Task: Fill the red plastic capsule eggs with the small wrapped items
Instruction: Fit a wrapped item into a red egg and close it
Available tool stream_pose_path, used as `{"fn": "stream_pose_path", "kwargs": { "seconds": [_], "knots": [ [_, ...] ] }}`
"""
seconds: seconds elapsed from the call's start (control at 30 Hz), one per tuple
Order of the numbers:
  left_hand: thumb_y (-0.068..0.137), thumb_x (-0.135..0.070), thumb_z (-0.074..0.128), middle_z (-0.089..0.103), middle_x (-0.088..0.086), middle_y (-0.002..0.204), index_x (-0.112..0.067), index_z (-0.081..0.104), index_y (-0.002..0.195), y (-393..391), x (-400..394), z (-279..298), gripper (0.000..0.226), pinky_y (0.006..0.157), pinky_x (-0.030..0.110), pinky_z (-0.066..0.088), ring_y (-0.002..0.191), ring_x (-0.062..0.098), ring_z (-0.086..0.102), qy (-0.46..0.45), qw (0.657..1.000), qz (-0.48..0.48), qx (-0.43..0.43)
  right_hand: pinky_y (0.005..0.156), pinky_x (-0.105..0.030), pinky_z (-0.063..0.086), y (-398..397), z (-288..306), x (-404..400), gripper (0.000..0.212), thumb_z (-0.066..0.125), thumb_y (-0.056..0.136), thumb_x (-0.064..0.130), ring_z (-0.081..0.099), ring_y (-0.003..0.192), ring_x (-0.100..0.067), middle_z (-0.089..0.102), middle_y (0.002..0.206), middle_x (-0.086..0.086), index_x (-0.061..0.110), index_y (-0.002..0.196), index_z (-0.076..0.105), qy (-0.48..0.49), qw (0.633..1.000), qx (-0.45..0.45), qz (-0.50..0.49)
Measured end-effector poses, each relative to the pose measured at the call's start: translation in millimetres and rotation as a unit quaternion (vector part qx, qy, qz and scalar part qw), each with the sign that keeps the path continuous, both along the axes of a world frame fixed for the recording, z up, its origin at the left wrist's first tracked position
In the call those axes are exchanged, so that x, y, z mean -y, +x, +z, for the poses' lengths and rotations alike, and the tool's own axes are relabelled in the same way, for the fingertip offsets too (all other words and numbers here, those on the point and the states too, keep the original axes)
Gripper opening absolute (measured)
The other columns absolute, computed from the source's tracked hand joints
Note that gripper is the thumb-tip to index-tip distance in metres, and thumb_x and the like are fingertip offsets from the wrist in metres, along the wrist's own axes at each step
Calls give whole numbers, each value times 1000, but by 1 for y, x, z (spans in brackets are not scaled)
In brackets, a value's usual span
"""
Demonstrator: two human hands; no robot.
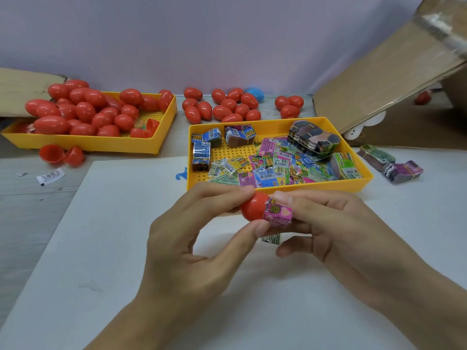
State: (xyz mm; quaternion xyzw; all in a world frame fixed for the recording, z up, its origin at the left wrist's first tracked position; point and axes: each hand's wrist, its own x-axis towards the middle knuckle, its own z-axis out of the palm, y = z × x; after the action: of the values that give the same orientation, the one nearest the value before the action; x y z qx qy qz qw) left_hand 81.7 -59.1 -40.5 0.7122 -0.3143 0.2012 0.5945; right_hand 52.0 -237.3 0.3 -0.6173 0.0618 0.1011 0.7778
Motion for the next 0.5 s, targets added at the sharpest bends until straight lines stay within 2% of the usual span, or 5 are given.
{"fn": "stream_pose_path", "kwargs": {
  "seconds": [0.13,0.23,0.33,0.4,0.5],
  "knots": [
    [85,-22,72,72,-1,107,-19,72,112,0,-1,3,28,83,30,55,99,18,70,21,1000,-2,-4,55,-26,56,2,0,1,31,71,75,28,73,80,-23,74,93,-20,3,90,78,30,999,-32,22],
    [85,-22,71,70,0,105,-19,73,113,1,-1,3,28,81,35,56,96,20,69,24,999,-13,-18,56,-25,57,2,-1,2,23,76,76,23,74,79,-21,75,91,-16,5,89,79,59,997,-47,28],
    [85,-22,72,68,2,102,-15,68,120,1,-1,2,36,78,40,56,95,25,68,14,999,-14,-29,58,-27,57,2,-1,1,29,71,77,31,74,84,-21,75,95,-14,9,93,80,93,993,-62,47],
    [85,-21,72,68,5,102,-16,72,116,1,-1,3,32,77,40,56,94,25,68,18,1000,-12,-17,59,-28,57,1,0,0,30,70,76,34,74,86,-21,75,97,-14,11,94,80,105,991,-66,55],
    [85,-23,72,68,5,101,-16,65,119,0,-1,4,34,77,36,55,93,23,68,31,999,-9,-6,62,-26,58,0,-1,0,30,71,76,32,73,80,-18,75,94,-14,7,92,80,111,991,-55,55]
  ]
}}
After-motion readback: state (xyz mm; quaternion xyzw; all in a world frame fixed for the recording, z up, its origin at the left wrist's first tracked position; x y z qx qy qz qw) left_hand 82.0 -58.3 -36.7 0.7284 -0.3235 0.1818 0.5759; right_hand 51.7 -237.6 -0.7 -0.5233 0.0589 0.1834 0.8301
